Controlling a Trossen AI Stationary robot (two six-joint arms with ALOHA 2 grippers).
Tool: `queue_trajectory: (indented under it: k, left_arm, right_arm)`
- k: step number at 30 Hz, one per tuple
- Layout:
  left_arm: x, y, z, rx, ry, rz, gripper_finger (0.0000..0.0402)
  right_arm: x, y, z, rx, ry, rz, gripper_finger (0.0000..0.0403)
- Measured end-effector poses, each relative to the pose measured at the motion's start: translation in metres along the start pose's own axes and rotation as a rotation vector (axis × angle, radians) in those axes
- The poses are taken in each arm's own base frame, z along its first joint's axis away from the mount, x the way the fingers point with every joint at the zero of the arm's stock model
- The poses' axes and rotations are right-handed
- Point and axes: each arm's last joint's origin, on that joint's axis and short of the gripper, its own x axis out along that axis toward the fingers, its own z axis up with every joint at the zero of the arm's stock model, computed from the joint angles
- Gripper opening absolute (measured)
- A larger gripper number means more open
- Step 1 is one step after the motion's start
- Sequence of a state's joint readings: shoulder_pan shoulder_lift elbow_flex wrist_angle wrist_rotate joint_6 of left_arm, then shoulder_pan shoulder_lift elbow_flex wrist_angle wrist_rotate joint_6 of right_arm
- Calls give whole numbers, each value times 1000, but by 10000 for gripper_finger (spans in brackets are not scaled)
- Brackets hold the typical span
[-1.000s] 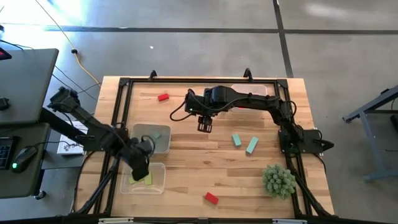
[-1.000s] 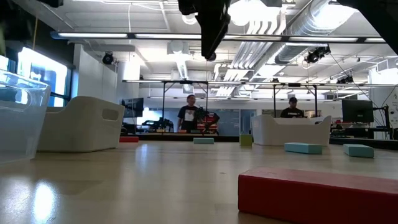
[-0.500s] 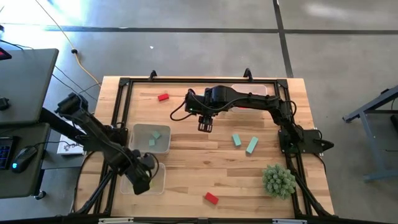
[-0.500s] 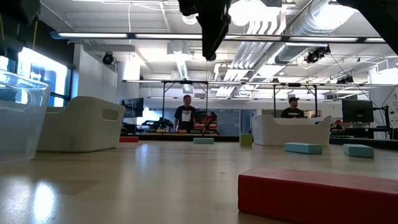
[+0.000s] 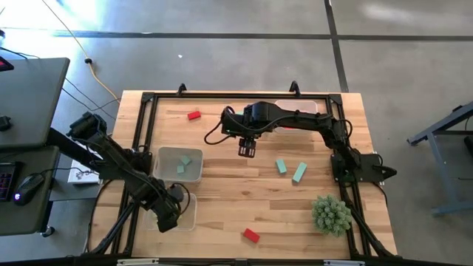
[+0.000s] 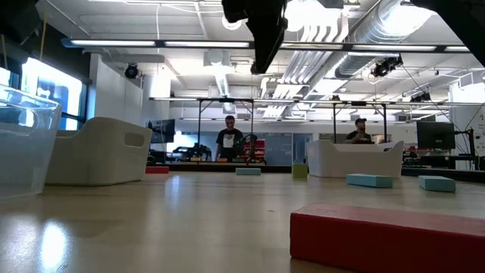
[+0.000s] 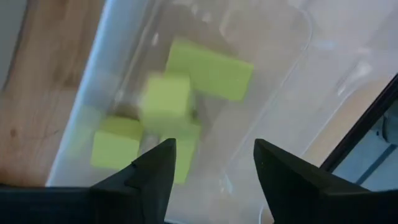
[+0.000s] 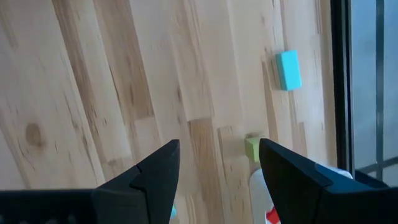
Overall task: Sort & place blocks by color
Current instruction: Put the blue block into the gray bin
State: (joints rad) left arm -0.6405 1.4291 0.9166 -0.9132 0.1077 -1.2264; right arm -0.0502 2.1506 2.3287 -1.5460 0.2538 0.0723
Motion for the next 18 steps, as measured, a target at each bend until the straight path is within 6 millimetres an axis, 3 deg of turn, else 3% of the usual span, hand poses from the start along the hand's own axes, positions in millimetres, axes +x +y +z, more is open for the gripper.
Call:
queue_trajectory:
  k: [9,18]
  left_arm:
    - [-19,-2,9,-10,-20,-63,209]
    - [-59,4,18,27,-200,-103,209]
  right_arm:
    - [0,0,-2,-4,25,-2,209]
    - [0,1,-2,18,27,21,209]
